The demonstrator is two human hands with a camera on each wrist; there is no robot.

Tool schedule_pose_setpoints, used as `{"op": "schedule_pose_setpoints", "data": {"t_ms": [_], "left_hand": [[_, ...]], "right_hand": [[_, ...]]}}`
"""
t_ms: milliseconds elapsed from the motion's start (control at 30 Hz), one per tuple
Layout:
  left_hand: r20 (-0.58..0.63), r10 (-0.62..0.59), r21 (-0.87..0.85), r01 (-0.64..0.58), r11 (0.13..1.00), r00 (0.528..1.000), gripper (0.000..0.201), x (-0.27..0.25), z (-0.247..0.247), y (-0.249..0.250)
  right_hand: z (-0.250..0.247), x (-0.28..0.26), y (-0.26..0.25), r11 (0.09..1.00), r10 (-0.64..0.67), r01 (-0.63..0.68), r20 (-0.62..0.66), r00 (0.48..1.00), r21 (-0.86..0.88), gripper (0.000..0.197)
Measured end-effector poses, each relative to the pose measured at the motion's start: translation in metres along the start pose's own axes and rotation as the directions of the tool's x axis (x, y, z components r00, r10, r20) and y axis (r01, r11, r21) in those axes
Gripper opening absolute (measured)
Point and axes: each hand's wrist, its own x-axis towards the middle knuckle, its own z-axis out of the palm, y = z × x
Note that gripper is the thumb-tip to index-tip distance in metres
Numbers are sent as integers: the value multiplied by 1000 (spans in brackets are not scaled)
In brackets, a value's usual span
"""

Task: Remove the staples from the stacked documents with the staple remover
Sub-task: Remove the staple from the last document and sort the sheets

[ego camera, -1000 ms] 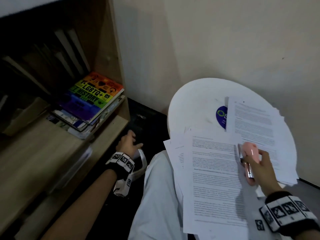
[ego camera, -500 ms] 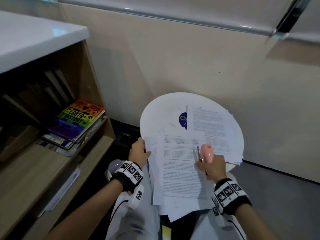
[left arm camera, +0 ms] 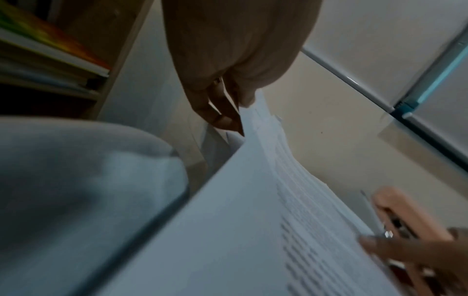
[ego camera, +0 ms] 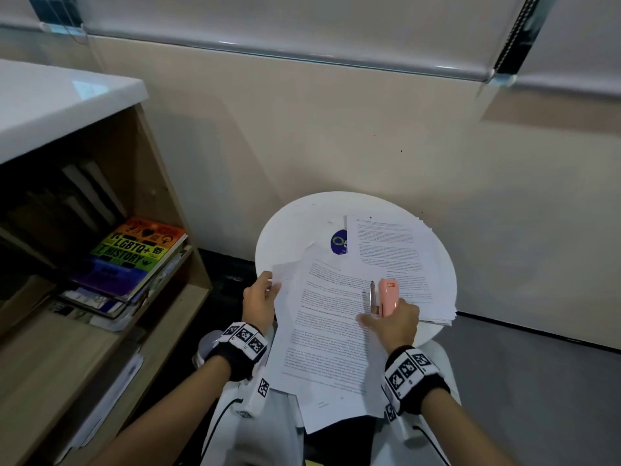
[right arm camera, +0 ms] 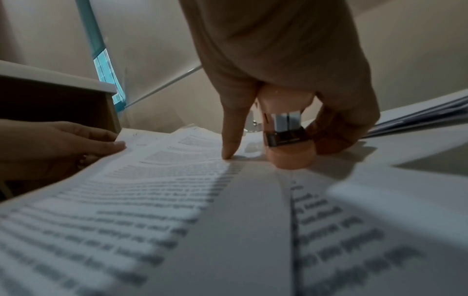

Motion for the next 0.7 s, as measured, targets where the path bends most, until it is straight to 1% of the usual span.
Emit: {"op": "schedule_pose_setpoints", "data": {"t_ms": [33, 100, 167, 233, 300, 400, 467, 533, 600, 633, 700], "left_hand": [[-32, -22, -34, 21, 999, 999, 9, 1, 1, -1], [-78, -102, -80, 95, 992, 992, 12, 2, 3, -4], [-75, -145, -127, 135, 983, 987, 17, 4, 7, -5], [-42, -155, -142, 147, 979, 987, 20, 7, 9, -5], [18, -153, -131, 154, 979, 988, 22, 7, 10, -5], [123, -171, -82, 182, 980, 978, 24, 6, 11, -5], [162, -188, -50, 198, 979, 969, 28, 7, 10, -4], [188, -169, -11, 174, 985, 968, 30, 12, 8, -3], [221, -115, 1, 117, 993, 968, 33, 16, 4, 2], [240, -75, 7, 75, 997, 968, 33, 17, 3, 5], [250, 12, 23, -18, 1000, 968, 27, 16, 1, 13]], "right_hand": [[1, 1, -2, 1000, 5, -5, 6, 1000, -26, 66], [-1, 1, -8, 998, 24, -23, 30, 999, -51, 64], [-3, 2, -11, 998, 55, -52, 56, 997, -42, 61], [-2, 5, -10, 996, 80, -79, 59, 995, -35, 61], [-1, 8, -6, 997, 77, -76, 38, 996, -23, 58], [2, 13, -3, 996, 92, -92, -8, 996, 0, 53], [2, 17, -3, 993, 118, -117, -14, 993, 10, 54], [2, 20, -3, 990, 140, -140, 10, 990, 24, 52], [2, 23, -2, 986, 155, -156, 25, 988, 51, 49], [2, 24, -1, 986, 155, -156, 14, 988, 61, 47], [2, 24, 0, 989, 130, -126, -49, 990, 70, 43]]}}
